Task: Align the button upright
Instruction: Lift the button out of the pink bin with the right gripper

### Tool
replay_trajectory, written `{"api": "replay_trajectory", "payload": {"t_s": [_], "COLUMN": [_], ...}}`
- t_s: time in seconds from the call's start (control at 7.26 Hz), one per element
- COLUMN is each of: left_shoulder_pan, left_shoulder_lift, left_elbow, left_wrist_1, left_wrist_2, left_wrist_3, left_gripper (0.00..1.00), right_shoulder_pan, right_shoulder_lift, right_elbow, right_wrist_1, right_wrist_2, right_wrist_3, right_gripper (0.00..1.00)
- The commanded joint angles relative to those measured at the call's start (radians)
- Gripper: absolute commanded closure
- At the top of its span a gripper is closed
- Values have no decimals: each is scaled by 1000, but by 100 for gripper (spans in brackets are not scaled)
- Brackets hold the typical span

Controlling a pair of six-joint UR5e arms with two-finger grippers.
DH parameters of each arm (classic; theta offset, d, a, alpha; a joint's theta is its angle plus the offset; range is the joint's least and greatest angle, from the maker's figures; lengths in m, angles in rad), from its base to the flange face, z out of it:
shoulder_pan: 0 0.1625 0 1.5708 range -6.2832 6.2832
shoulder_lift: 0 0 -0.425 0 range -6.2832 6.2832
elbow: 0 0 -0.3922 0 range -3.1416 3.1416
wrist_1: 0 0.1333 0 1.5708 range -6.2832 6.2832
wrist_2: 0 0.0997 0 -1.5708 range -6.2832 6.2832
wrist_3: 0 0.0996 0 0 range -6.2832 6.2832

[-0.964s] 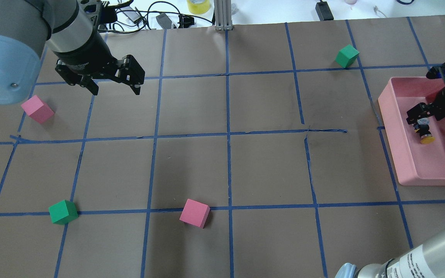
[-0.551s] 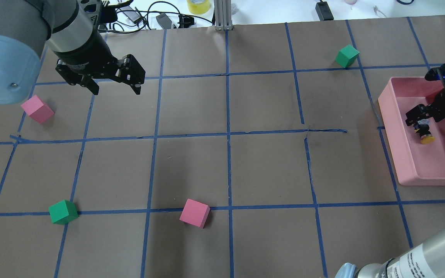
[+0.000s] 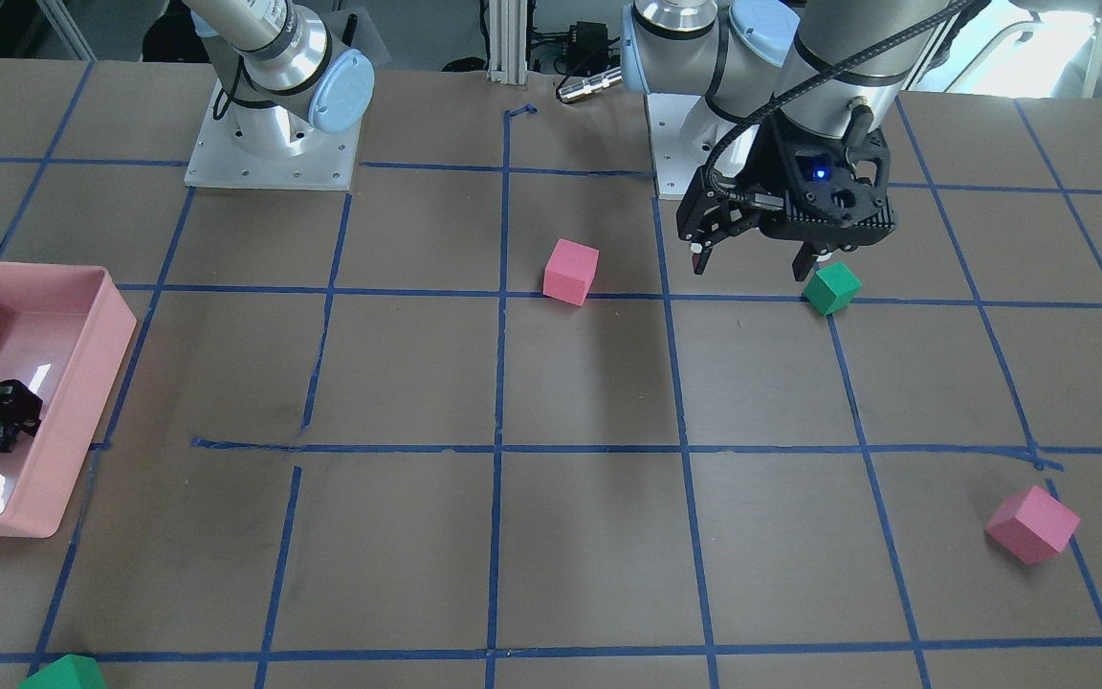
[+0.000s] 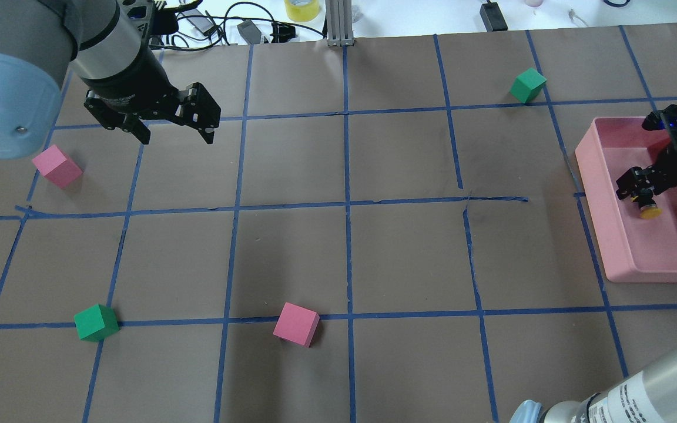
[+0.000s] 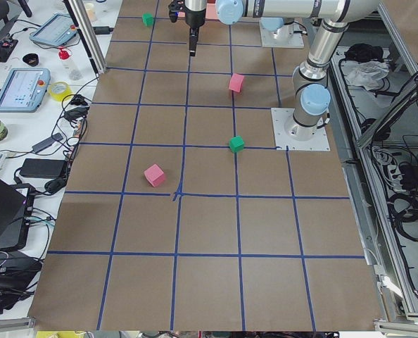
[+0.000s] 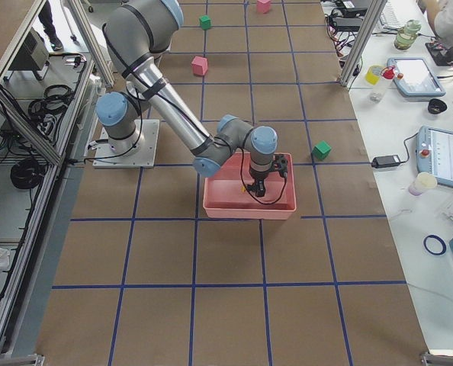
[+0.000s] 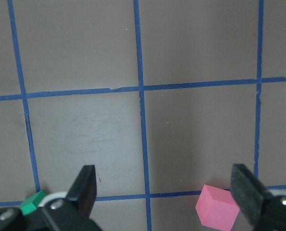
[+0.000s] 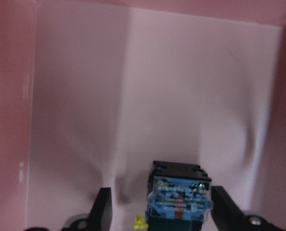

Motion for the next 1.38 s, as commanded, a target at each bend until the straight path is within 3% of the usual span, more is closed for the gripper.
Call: {"api": "replay_trajectory", "payload": {"t_s": [0.0, 0.41, 0.69, 0.96, 1.24], "left_shoulder_pan": [-1, -1, -1, -1, -1], "left_shoulder_lift": [2, -1, 0, 8, 2], "left_elbow": [0, 0, 0, -1, 0], "left_wrist_1": [0, 0, 0, -2, 0], "left_wrist_2": [-4, 3, 6, 9, 6], "left_wrist_3": [-1, 0, 2, 2, 0], "left_gripper": [0, 0, 0, 0, 0], "right_shoulder_pan": [0, 0, 0, 26, 107], "right_shoulder_lift": [1, -15, -101, -196, -224], "right_elbow": [6, -9, -10, -73, -166], "right_wrist_1": [12, 12, 61, 246, 386], "right_wrist_2": [-18, -18, -12, 7, 8], "right_wrist_3": [0, -37, -39, -22, 12], "right_gripper": [65, 100, 100, 100, 100]}}
